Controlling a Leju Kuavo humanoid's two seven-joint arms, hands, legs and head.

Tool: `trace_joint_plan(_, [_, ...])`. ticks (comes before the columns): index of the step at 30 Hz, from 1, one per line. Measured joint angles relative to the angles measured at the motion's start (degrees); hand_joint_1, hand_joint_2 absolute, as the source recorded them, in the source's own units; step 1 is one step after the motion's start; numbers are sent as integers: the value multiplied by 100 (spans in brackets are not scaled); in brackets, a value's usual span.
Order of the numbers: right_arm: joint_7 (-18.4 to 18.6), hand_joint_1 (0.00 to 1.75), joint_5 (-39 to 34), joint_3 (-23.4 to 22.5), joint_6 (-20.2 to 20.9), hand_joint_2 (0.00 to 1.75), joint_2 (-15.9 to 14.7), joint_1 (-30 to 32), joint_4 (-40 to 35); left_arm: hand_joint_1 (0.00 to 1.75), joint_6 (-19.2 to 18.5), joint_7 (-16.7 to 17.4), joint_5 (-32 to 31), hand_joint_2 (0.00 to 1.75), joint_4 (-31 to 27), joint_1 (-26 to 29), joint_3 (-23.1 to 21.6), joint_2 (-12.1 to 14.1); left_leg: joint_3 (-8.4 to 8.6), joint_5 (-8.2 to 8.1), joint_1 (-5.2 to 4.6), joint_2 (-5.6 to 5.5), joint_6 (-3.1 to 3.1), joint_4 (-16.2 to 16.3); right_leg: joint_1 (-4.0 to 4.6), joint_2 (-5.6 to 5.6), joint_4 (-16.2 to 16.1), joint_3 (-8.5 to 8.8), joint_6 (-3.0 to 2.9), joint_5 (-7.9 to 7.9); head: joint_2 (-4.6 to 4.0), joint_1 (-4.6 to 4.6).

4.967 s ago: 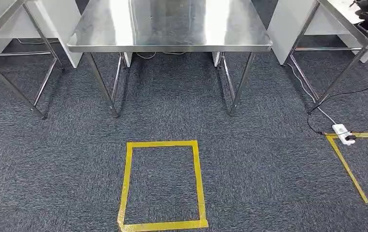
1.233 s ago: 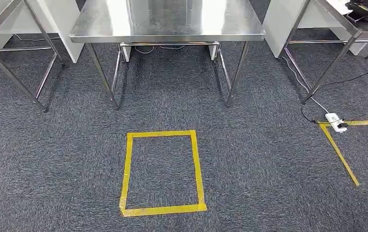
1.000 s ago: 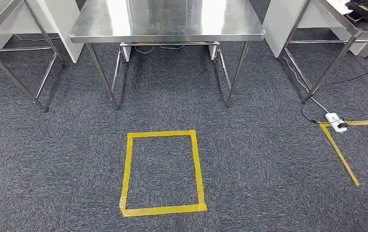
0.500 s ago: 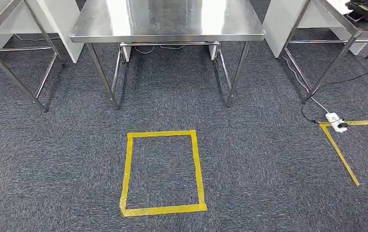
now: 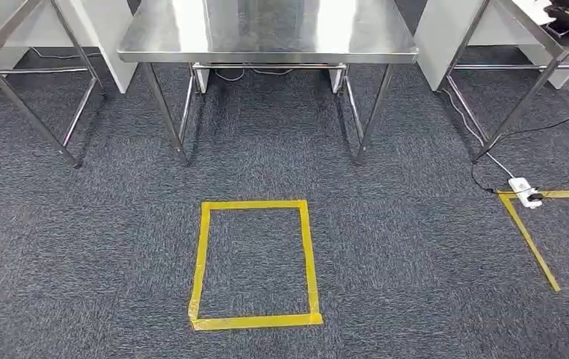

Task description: Take the parts from the cabinet and place them on the table.

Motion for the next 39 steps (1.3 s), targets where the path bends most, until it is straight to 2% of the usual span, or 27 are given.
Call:
trace_joint_plan(1, [0, 0, 0, 0, -2, 175, -7, -5, 0, 0, 0, 0, -2, 0, 0, -4, 0, -2, -1, 5, 9, -24, -23, 11, -21, 15, -584, 318, 35, 184, 0, -2])
trace_joint_plan(2, [0, 0, 2, 0, -2, 175, -7, -9, 0, 0, 0, 0, 0, 0, 0, -6, 0, -2, -6, 10, 5, -33, -68, 23, -20, 52, -847, 441, -16, 198, 0, 4])
trace_joint_plan(3, [-2, 0, 7, 0, -2, 175, -2, -3, 0, 0, 2, 0, -2, 0, 0, -10, 2, 0, -9, 1, -21, -57, -118, 36, 51, 60, -891, 412, -95, 247, 0, 11])
trace_joint_plan(5, [-11, 0, 17, 2, -2, 175, -7, -14, 0, 0, 4, 0, -11, 0, 0, -7, 2, 0, -13, 24, -16, -67, -179, 15, 96, 38, -859, 394, -227, 264, 0, -24])
trace_joint_plan(6, [-11, 0, 17, 5, -2, 175, -9, -13, 0, 0, 4, 0, -13, 0, 0, -3, 4, 2, -16, 37, -4, -77, -206, 11, 89, 26, -864, 396, -269, 282, 0, -31])
trace_joint_plan(7, [-13, 0, 20, 7, -2, 175, -7, -13, 0, 0, 4, 0, -15, 0, 0, -3, 9, 7, -42, 23, 27, -73, -235, 34, 8, 1, -882, 427, -325, 314, 0, -26])
trace_joint_plan(9, [-15, 0, 17, 11, -2, 175, -9, -11, 0, 0, 7, 0, -22, 0, 0, -7, 11, 4, -225, -376, 55, 28, -293, 491, 28, -28, -887, 417, -457, 357, 0, -64])
trace_joint_plan(11, [-15, 0, 17, 11, -2, 175, -9, 0, 0, 0, 7, 2, -46, 0, 0, -10, 11, 2, -665, -881, 61, 51, -349, 1498, 63, -76, -883, 374, -480, 369, 0, -70])
trace_joint_plan(12, [-13, 0, 17, 11, -2, 175, -9, 4, 0, 0, 7, 7, -59, 0, 0, -6, 11, 2, -812, -987, 61, 52, -359, 1828, 76, -101, -881, 358, -481, 370, 0, -68])
trace_joint_plan(13, [-13, 0, 17, 11, -2, 175, -9, 10, 0, 0, 7, 11, -61, 0, 2, -4, 11, 2, -839, -958, 61, 53, -356, 1902, 86, -117, -880, 353, -481, 370, 0, -70])
trace_joint_plan(14, [-13, 0, 17, 11, -2, 175, -9, 12, 0, 0, 4, 15, -61, 0, 2, -4, 11, 2, -736, -820, 61, 59, -340, 1727, 98, -138, -879, 355, -481, 370, 0, -70])
trace_joint_plan(16, [-13, 0, 17, 13, -2, 175, -7, 2, 0, 0, 4, 17, -61, 0, 2, -9, 11, 9, -162, -313, 54, 110, -267, 690, 120, -171, -879, 382, -479, 368, 0, -72])
trace_joint_plan(17, [-13, 0, 17, 13, -2, 175, -7, -6, 0, 0, 4, 17, -61, 0, 2, -15, 11, 11, 116, -151, 31, 199, -196, 195, 129, -181, -880, 392, -478, 368, 0, -72])
trace_joint_plan(18, [-13, 0, 17, 15, -2, 175, 13, -7, 0, 0, 4, 17, -61, 0, 2, -32, 11, 29, 174, -220, -4, 286, -156, 54, 193, -201, -865, 381, -467, 362, 0, -61])
trace_joint_plan(21, [-13, 0, 17, 22, -2, 175, 11, -18, 2, 0, 7, 20, -68, 0, 2, -25, 11, 26, 132, -184, -53, 206, -106, 44, 159, -254, -893, 364, -401, 385, 0, -64])
trace_joint_plan(23, [-13, 0, 17, 31, -2, 175, 9, -15, 2, 0, 7, 26, -68, 0, 2, -29, 13, 15, 205, -65, 32, 172, -41, -136, 194, -239, -824, 326, -354, 331, 0, -68])
trace_joint_plan(24, [-13, 0, 17, 33, -4, 175, 4, -16, 2, 0, 9, 28, -68, 0, 2, -33, 13, 15, 213, -32, 33, 141, 5, -177, 186, -135, -616, 218, -374, 184, 0, -50])
trace_joint_plan(26, [0, 0, 17, 37, -7, 175, 9, -8, 2, 0, 11, 33, -68, 0, 2, -41, 13, 13, 171, -18, 33, 99, 18, -176, 134, -42, 303, -205, -402, -229, 0, 0])
trace_joint_plan(27, [2, 0, 17, 39, -7, 175, 4, -5, 2, 0, 9, 33, -70, 0, 2, -37, 13, 7, 160, -14, 30, 80, 12, -174, 111, -34, 653, -367, -390, -357, 0, -5])
trace_joint_plan(28, [4, 0, 17, 39, -7, 175, 2, 3, 2, 0, 9, 37, -70, 0, 4, -23, 13, 2, 151, -7, 31, 52, -1, -169, 94, -26, 976, -503, -333, -438, 0, -2])
trace_joint_plan(29, [7, 0, 17, 39, -7, 175, 2, 15, 2, 0, 9, 42, -70, 0, 4, -18, 13, 0, 152, -3, 37, 20, -8, -166, 71, -26, 886, -452, -271, -369, 0, 6])
trace_joint_plan(30, [7, 0, 17, 42, -7, 175, -5, 20, 2, 0, 9, 42, -70, 0, 7, -19, 13, -7, 152, -2, 45, -21, -17, -157, 44, -26, 502, -249, -186, -186, 0, 4])
trace_joint_plan(32, [7, 0, 17, 44, -7, 175, -22, 13, 2, 0, 9, 42, -68, 0, 7, -25, 13, -17, 147, -30, 69, -85, -74, -89, -32, 7, -680, 359, -44, 265, 0, 8])
trace_joint_plan(33, [7, 0, 17, 44, -4, 175, -18, 4, 6, 0, 9, 44, -70, 0, 7, -24, 13, -11, 132, -50, 50, -106, -126, -55, -19, 72, -834, 429, -92, 235, 0, 13])
trace_joint_plan(36, [7, 0, 17, 50, -2, 175, -9, -7, 11, 0, 11, 42, -70, 0, 7, -21, 15, -9, 109, -58, 25, -134, -216, -32, 49, 41, -850, 396, -225, 272, 0, 0])
trace_joint_plan(38, [7, 0, 17, 53, 0, 175, -9, -6, 11, 0, 11, 42, -70, 0, 7, -13, 17, -4, 72, -60, 71, -136, -253, 0, -16, 7, -866, 424, -303, 312, 0, -5])
trace_joint_plan(39, [7, 0, 17, 57, 0, 175, -7, -8, 11, 0, 11, 39, -70, 0, 7, -12, 20, 0, -7, -231, 87, -41, -280, 185, -10, -1, -869, 416, -348, 337, 0, -16])
